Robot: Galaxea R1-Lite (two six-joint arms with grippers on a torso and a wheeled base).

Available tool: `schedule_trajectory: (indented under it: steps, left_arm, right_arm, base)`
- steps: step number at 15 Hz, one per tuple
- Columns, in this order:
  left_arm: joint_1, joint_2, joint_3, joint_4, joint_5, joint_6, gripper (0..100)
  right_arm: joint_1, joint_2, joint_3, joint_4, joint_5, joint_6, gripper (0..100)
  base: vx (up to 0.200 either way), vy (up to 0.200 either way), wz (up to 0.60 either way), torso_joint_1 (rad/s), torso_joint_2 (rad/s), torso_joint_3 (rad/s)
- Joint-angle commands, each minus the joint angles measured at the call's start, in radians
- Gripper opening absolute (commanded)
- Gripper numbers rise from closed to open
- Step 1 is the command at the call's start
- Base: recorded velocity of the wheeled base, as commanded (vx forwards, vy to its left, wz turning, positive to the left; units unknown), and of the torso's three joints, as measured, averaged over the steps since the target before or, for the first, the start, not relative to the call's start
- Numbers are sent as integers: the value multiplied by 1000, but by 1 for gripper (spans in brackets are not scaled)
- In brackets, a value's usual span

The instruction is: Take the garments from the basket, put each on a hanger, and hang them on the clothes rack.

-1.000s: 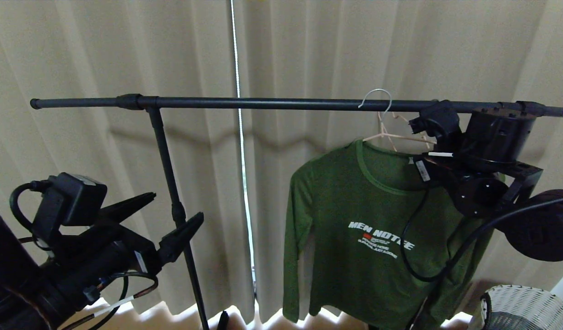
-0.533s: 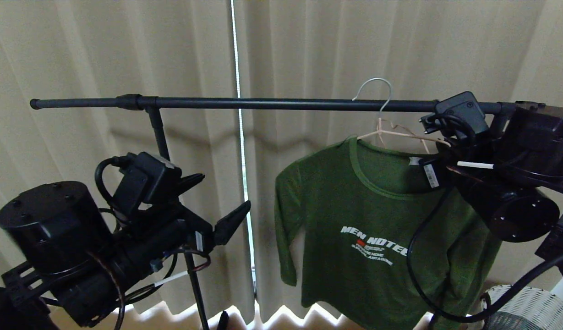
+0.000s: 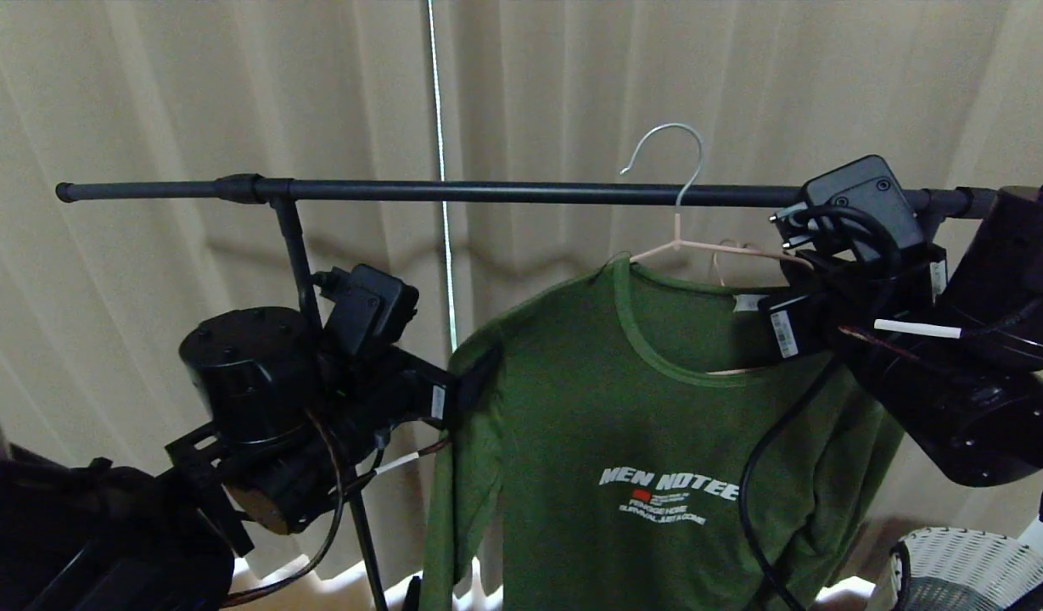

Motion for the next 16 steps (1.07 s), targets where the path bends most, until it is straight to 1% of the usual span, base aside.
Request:
schedule_trajectory:
  steps: [1,2,5,6,7,14,16]
  left_arm:
    - [3,67,-41,-3,38,-12,100]
    - [3,69,-41,-3,41,-24,100]
    - [20,69,-43,-3,41,-29,100]
    - [46,69,-50,-3,42,-29,100]
    - [56,69,-52,-3,42,-29,100]
    - [66,70,-70,0,46,-29,100]
    - [66,72,-72,0,46,-29,100]
  right_arm:
    - [22,-6,0,1,16,5,0]
    - [25,-6,0,1,25,5,0]
    - [25,-9,6,1,47,8,0]
    - [28,-30,23,10,79,10,0]
    - [34,-35,29,10,87,10,0]
    - [117,-44,75,10,104,21,0]
    - [120,-41,88,11,102,24,0]
  base:
    - [0,0,0,0,0,0]
    - [0,0,0,0,0,0]
    - [0,0,0,0,0,0]
    - [0,0,0,0,0,0]
    - [0,0,0,0,0,0]
    - [0,0,0,0,0,0]
    - [0,0,0,0,0,0]
